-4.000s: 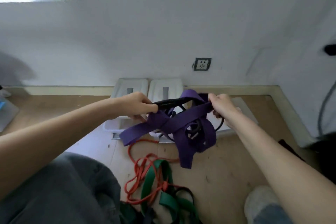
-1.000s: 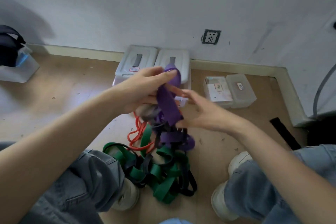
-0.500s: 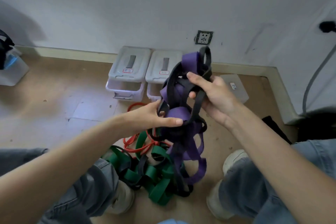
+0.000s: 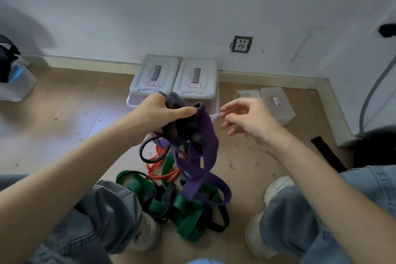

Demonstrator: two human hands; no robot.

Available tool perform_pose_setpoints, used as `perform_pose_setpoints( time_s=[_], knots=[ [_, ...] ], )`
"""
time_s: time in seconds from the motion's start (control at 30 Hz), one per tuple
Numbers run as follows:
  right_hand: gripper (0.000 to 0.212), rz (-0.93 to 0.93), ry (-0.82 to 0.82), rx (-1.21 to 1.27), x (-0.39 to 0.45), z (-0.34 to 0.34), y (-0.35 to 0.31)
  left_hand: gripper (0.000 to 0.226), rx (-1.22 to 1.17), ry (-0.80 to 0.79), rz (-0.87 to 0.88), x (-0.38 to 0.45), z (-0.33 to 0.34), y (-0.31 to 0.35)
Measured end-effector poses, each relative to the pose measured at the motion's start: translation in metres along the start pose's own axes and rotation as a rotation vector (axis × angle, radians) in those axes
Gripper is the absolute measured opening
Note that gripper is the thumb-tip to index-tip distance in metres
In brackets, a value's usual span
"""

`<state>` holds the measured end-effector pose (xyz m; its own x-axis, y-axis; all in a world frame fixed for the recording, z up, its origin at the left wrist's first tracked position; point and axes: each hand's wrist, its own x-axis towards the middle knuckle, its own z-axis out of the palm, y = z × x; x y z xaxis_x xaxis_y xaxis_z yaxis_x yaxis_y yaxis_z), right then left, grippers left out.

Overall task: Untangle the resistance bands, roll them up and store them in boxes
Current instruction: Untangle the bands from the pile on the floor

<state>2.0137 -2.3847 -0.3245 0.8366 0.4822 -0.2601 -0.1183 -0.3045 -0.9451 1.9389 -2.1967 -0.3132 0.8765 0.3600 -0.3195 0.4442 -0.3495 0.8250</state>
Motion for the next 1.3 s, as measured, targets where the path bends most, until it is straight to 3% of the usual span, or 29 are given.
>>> perform_pose_setpoints(
  time_s=[0.03, 0.1, 0.17, 0.23, 0.33, 0.43, 0.57, 0.73, 0.8, 0.87, 0.93, 1.0, 1.13, 1.23, 1.3],
  knots=[
    [0.010, -0.006, 0.006, 0.035, 0.002, -0.005, -0.001, 0.040, 0.003, -0.057, -0.026, -0.001, -0.003, -0.002],
    [0.028, 0.020, -0.169, -0.008, 0.001, -0.005, -0.002, 0.034, -0.091, -0.146, -0.064, -0.005, -0.004, -0.004],
    [0.056, 0.064, -0.395, -0.212, -0.007, 0.006, 0.002, 0.028, -0.287, -0.141, -0.093, -0.008, 0.002, -0.003],
    [0.064, 0.041, -0.430, -0.233, -0.012, 0.017, 0.008, 0.024, -0.432, -0.079, -0.104, -0.009, 0.006, 0.000],
    [0.041, -0.026, -0.276, -0.183, -0.010, 0.010, 0.007, 0.022, -0.526, -0.026, -0.118, -0.009, 0.001, 0.003],
    [0.018, -0.087, -0.106, -0.256, -0.003, -0.011, -0.005, 0.032, -0.381, -0.081, -0.128, -0.008, -0.008, 0.010],
    [0.020, -0.128, -0.084, -0.139, -0.002, -0.020, -0.014, 0.049, -0.158, -0.087, -0.154, -0.002, -0.018, 0.011],
    [0.013, -0.303, 0.140, -0.443, 0.000, -0.019, -0.015, 0.069, 0.024, -0.301, -0.104, -0.005, -0.028, 0.010],
    [0.010, -0.358, 0.245, -0.486, 0.003, -0.021, -0.016, 0.064, 0.182, -0.437, -0.087, -0.007, -0.033, 0.011],
    [0.008, -0.392, 0.323, -0.463, 0.004, -0.021, -0.014, 0.045, 0.312, -0.510, -0.074, -0.007, -0.037, 0.011],
    [0.009, -0.420, 0.389, -0.453, 0.006, -0.021, -0.011, 0.024, 0.390, -0.491, -0.040, -0.006, -0.037, 0.011],
    [0.012, -0.432, 0.400, -0.431, 0.008, -0.021, -0.009, 0.014, 0.262, -0.432, 0.016, -0.006, -0.033, 0.013],
    [0.015, -0.261, 0.193, -0.391, 0.008, -0.020, -0.006, 0.021, -0.438, -0.271, 0.008, -0.004, -0.030, 0.026],
    [0.075, -0.186, -0.172, -0.366, 0.003, -0.015, -0.008, 0.024, -0.569, -0.263, 0.044, -0.005, -0.026, 0.036],
    [0.083, -0.196, -0.317, -0.129, -0.002, -0.010, -0.012, 0.021, -0.562, -0.279, 0.067, -0.007, -0.020, 0.039]
  ],
)
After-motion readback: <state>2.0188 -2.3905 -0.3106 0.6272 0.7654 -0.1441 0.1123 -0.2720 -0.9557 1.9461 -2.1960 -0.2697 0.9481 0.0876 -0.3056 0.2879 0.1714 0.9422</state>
